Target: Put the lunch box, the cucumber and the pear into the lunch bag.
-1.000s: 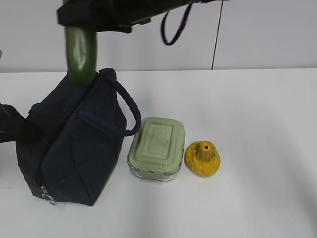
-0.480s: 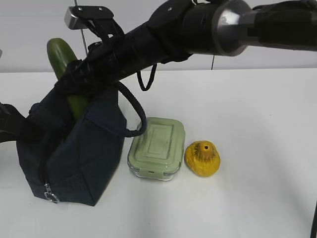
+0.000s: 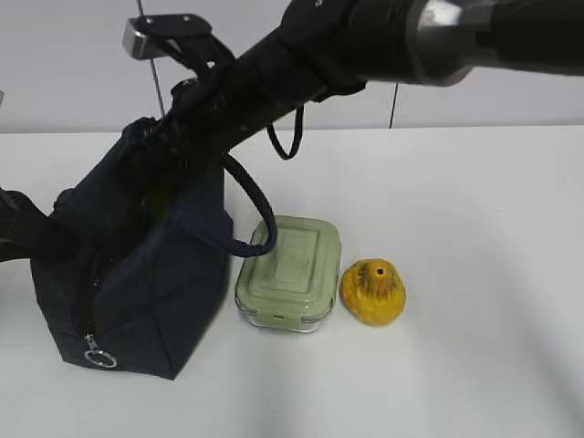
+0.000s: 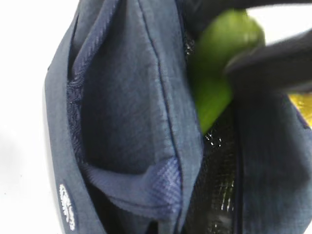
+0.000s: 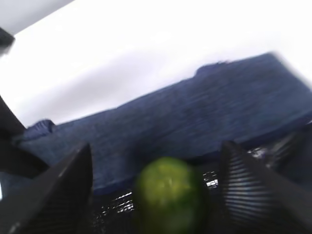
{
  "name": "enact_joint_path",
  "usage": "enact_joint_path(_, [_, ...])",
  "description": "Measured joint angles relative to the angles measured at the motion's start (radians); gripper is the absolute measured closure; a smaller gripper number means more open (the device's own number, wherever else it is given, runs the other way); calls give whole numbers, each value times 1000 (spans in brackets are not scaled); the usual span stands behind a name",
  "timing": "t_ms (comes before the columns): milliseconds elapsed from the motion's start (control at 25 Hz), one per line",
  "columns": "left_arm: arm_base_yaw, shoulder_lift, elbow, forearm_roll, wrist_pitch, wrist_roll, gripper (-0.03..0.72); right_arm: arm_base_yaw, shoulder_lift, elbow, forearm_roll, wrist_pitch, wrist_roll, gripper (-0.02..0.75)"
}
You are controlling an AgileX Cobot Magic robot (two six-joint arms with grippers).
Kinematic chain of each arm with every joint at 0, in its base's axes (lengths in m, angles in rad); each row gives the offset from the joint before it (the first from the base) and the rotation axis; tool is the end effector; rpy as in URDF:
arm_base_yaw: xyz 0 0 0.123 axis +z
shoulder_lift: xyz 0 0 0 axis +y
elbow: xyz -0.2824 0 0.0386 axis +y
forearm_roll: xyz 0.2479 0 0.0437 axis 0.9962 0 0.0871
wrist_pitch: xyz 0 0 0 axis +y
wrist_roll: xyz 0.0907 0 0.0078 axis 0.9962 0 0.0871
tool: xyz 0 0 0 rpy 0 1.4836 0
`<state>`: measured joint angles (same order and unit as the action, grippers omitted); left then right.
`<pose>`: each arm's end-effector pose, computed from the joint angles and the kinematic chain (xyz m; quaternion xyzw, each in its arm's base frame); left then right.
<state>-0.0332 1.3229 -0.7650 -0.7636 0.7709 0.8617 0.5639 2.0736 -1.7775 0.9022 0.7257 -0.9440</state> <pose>0.2373 -0.0518 0.2416 0.1968 0.9210 -0.2133 0.2599 0.3791 0.2959 0.2705 -0.4253 0.7732 0.3168 0.3476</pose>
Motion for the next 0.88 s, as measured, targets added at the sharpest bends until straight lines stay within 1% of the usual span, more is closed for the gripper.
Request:
enact_joint_path(80, [0, 0, 0, 0, 0, 0, 704, -33, -45, 0, -14, 5, 33, 120])
enact_joint_path(160, [0, 0, 0, 0, 1, 0, 704, -82, -95, 0, -84, 28, 129, 134])
enact_joint_path(200, [0, 0, 0, 0, 1, 0, 704, -104, -113, -2, -154, 56, 206, 143])
enact_joint_path(280, [0, 0, 0, 0, 3, 0, 704, -154, -143, -6, -336, 136, 370, 162])
enact_joint_path(360, [0, 0, 0, 0, 3, 0, 704, -189, -147, -8, -505, 262, 526, 169])
enact_joint_path(400, [0, 0, 0, 0, 3, 0, 704, -199, -142, -8, -577, 334, 570, 173])
enact_joint_path(480, [0, 0, 0, 0, 4, 0, 704, -206, -125, -8, -668, 443, 642, 177])
enact_joint_path(560, [0, 0, 0, 0, 4, 0, 704, -206, -102, -6, -720, 486, 687, 190])
enact_joint_path(640, [0, 0, 0, 0, 4, 0, 704, -206, -77, -6, -734, 496, 715, 204])
enact_joint_path(880, [0, 0, 0, 0, 6, 0, 704, -202, -45, 86, -729, 496, 746, 218])
